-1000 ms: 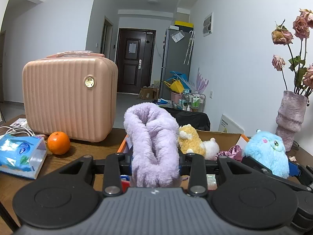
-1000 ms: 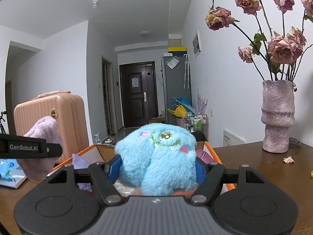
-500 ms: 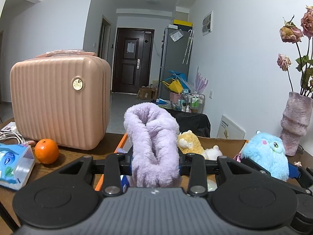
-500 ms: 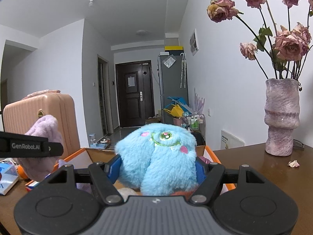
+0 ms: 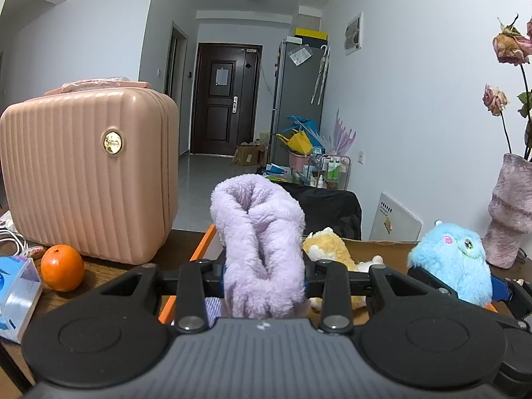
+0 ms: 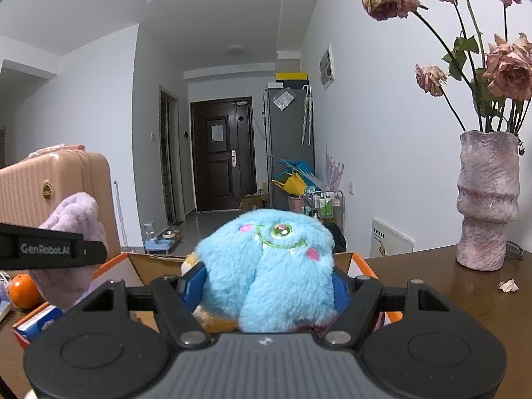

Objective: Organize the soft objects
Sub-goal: 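Carry the wristband in the left tool and plush in the right tool over the box, then open both tools to drop the wristband and plush into the box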

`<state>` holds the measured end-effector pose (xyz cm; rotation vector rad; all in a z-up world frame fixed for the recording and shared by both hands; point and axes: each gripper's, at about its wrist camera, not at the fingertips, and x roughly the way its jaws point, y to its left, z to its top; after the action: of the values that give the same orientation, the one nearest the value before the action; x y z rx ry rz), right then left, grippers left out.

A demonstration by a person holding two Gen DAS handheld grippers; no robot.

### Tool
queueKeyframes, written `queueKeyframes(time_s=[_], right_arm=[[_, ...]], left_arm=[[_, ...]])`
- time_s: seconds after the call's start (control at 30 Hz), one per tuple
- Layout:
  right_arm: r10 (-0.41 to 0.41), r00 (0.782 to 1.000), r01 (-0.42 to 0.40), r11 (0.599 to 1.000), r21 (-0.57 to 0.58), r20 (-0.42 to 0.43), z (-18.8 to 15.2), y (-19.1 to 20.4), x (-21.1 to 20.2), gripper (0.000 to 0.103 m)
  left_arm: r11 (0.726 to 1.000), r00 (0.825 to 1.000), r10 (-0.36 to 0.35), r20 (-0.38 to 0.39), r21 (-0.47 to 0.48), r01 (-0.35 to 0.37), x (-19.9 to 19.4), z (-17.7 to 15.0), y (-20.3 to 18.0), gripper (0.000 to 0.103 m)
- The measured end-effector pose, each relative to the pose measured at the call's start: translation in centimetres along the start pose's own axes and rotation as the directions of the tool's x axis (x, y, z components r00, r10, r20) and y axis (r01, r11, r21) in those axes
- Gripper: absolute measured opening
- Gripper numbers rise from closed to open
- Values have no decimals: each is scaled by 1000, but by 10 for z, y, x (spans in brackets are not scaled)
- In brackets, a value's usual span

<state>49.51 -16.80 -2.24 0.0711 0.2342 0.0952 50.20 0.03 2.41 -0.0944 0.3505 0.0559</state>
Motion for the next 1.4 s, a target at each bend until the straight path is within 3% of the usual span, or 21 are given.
queueKeyframes(time_s=[0.5, 0.67, 0.73, 0.9, 1.4], right_arm=[[-16, 999, 15, 999, -29, -39, 1, 11, 13, 76], [-21, 999, 20, 1000, -21, -34, 2, 7, 11, 84], [-23, 999, 22, 1000, -17, -37, 1, 6, 11, 85], [-22, 1000, 22, 1000, -4, -18, 1, 3, 8, 100], [-34, 999, 34, 999, 16, 13, 0, -2, 4, 103]], left_arm=[[1000, 998, 17, -59, -12, -18, 24, -2, 5, 40], [999, 997, 40, -60, -22, -41, 24, -3, 10, 57], [998, 997, 45, -59, -43, -47, 24, -2, 14, 79], [994, 994, 106, -5, -34, -106, 16, -1, 15, 103], [991, 992, 129, 5, -29, -129, 13, 1, 13, 103]])
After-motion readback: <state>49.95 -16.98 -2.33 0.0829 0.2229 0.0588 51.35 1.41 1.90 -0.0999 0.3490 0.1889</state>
